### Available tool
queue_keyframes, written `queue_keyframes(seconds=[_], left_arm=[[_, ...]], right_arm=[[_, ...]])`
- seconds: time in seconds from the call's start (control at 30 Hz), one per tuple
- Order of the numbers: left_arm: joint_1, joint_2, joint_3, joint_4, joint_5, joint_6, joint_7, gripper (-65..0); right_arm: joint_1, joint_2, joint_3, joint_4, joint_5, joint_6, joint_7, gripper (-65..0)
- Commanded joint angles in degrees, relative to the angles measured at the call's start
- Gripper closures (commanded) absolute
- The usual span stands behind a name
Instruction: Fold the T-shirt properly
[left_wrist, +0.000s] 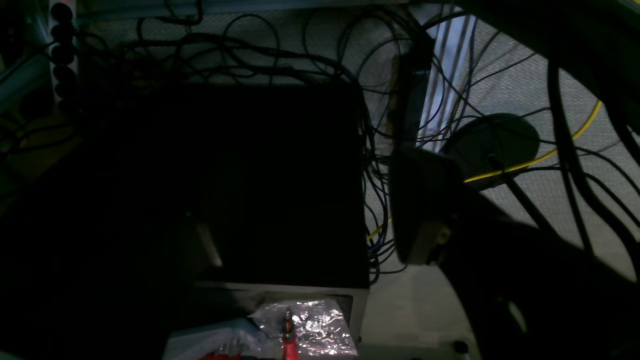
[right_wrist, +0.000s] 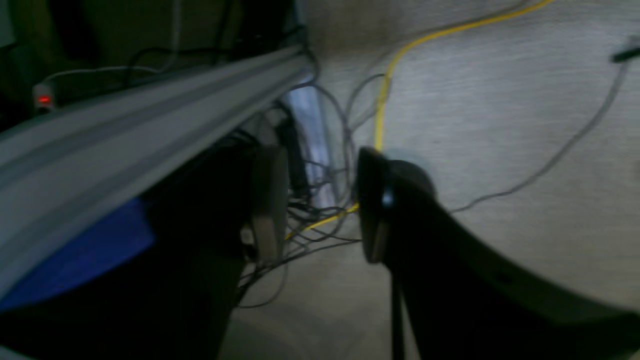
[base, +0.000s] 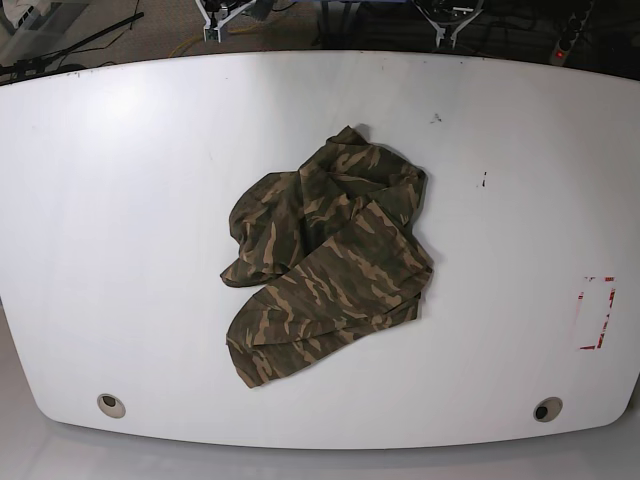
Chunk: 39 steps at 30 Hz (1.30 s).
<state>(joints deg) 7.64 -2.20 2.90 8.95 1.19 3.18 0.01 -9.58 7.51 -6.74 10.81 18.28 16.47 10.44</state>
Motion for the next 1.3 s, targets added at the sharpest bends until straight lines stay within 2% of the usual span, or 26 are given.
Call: queue_keyframes(seconds=[0.0, 0.13, 0.23, 0.6, 0.77, 0.93, 1.2, 1.27], left_arm=[[0.32, -0.13, -0.04, -0.03, -0.09, 0.12, -0.05, -40.7], [0.49, -0.22, -0.04, 0.06, -0.09, 0.12, -0.05, -40.7], [1.90, -0.31, -0.04, 1.91, -0.18, 0.12, -0.14, -40.7], [15.97, -0.48, -0.13, 25.56, -0.09, 0.29, 0.30, -40.6], [22.73, -2.68, -0.13, 35.58, -0.09, 0.29, 0.30, -40.6], [29.15, -2.86, -0.57, 45.51, -0.09, 0.29, 0.30, -40.4], [40.58, -3.91, -5.05, 64.68, 0.00, 0.12, 0.30, -40.4], [43.48, -3.91, -6.19, 68.72, 0.08, 0.12, 0.30, -40.4]], right_arm=[[-0.31, 0.27, -0.77, 0.14, -0.04, 0.28, 0.51, -21.4], [-0.92, 0.27, -4.91, 1.72, 0.40, 0.19, 1.04, -21.1], [-3.82, 0.45, -4.29, 4.88, 0.22, 0.19, 1.30, -21.1], [-11.56, 1.50, -3.94, 16.84, 0.75, 0.10, 0.95, -20.9], [-17.10, 2.29, -3.76, 25.72, 0.84, 0.10, -1.60, -20.9], [-23.87, 3.35, 0.55, 35.39, 0.22, 0.10, -1.78, -20.9], [-34.42, 4.05, 7.40, 53.68, 0.13, 0.37, -8.02, -20.9], [-36.88, 5.11, 8.37, 58.16, 0.13, 0.45, -9.07, -20.9]])
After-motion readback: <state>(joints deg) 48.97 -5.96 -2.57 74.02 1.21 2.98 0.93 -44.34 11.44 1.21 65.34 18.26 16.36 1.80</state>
